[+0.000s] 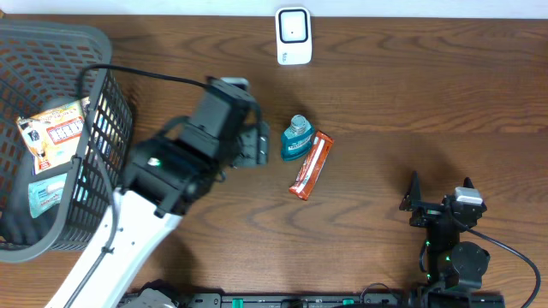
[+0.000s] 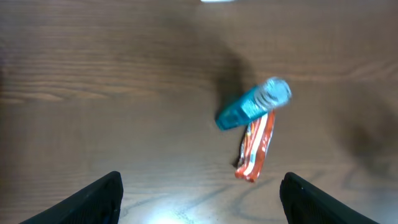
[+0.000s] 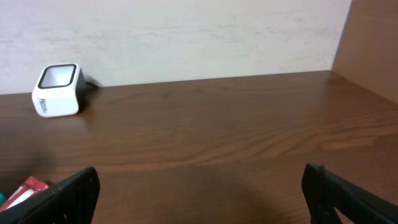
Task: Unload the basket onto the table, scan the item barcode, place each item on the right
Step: 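Lower the orange snack bar beside the teal bottle and release, then reach the left gripper into the basket and grasp the green wipes pack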
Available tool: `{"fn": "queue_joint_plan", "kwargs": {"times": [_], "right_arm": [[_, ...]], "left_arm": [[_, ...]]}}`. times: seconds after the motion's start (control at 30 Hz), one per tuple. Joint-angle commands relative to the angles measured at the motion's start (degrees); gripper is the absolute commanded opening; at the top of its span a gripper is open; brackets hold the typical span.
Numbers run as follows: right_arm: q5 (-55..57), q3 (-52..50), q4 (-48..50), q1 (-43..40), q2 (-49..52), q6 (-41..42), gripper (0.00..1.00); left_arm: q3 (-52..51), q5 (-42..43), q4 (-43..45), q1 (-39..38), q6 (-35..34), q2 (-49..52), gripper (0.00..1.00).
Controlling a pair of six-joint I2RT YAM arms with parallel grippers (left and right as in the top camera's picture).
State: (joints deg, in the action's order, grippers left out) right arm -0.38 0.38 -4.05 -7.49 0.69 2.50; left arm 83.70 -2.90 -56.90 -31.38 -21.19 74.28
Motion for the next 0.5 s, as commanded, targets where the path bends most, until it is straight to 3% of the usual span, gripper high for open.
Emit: {"fn": "queue_joint_plan", "kwargs": {"times": [0.0, 0.3, 0.47], "right_arm": [[0.26, -0.07, -0.26, -0.24, -0.37, -0.02, 0.99], [0.26, -0.07, -0.26, -0.24, -0.37, -0.02, 0.99], [0.26, -0.07, -0.26, -0.24, -0.37, -0.02, 0.99]], "left_arm": [[4.55, 3.19, -1.44, 4.04, 0.79, -0.63, 0.81], [18.95, -3.28, -1.77, 14.97, 2.43, -0.55, 0.83], [23.69, -12.07, -2.27, 26.97, -3.69, -0.57, 0.86]]}}
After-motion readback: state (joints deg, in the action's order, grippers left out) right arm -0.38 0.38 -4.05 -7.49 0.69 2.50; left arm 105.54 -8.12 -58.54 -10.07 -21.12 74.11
